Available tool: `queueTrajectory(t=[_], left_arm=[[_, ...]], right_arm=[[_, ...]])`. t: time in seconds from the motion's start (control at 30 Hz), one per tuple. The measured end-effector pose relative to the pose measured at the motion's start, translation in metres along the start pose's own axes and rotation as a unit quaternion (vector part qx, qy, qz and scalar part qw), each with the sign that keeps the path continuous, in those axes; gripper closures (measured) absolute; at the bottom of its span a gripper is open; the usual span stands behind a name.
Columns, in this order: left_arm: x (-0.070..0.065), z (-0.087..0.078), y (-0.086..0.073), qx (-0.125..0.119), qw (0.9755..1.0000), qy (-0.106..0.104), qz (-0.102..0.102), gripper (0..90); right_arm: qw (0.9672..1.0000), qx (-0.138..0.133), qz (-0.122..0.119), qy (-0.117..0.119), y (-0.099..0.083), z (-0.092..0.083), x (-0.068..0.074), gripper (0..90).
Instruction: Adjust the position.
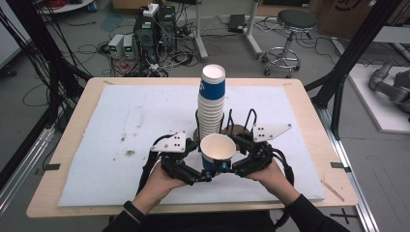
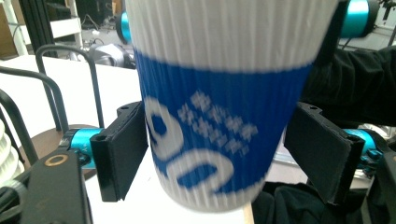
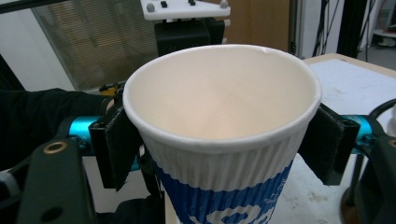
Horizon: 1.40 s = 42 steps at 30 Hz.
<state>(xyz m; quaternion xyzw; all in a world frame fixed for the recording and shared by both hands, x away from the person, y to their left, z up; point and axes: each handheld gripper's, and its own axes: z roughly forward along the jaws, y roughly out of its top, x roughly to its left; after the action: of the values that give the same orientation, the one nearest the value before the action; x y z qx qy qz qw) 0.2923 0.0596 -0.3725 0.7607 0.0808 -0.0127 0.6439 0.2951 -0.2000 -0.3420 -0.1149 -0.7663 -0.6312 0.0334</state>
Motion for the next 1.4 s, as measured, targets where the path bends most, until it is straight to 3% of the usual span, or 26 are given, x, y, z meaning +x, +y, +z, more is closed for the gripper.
queueTrajectory(t=[0.27,0.83,1.2,1.4], left_arm=[[-0.002,0.001,0.001,-0.008,0.9999,-0.006,-0.004,22.2],[0.000,-0.001,0.001,-0.011,0.9998,-0.013,-0.009,25.0],[0.003,-0.007,0.001,-0.012,0.9999,-0.004,-0.007,25.3],[0.006,-0.015,0.001,-0.025,0.9996,0.005,-0.010,25.4]], right_arm=[[1.0000,0.004,0.001,0.008,-0.004,0.009,0.004,22.9],[1.0000,0.004,0.003,0.007,-0.005,0.008,0.003,19.5],[1.0000,0.008,-0.004,0.001,-0.003,0.002,0.001,18.9],[0.9999,0.005,-0.013,0.001,-0.002,-0.006,0.000,18.0]])
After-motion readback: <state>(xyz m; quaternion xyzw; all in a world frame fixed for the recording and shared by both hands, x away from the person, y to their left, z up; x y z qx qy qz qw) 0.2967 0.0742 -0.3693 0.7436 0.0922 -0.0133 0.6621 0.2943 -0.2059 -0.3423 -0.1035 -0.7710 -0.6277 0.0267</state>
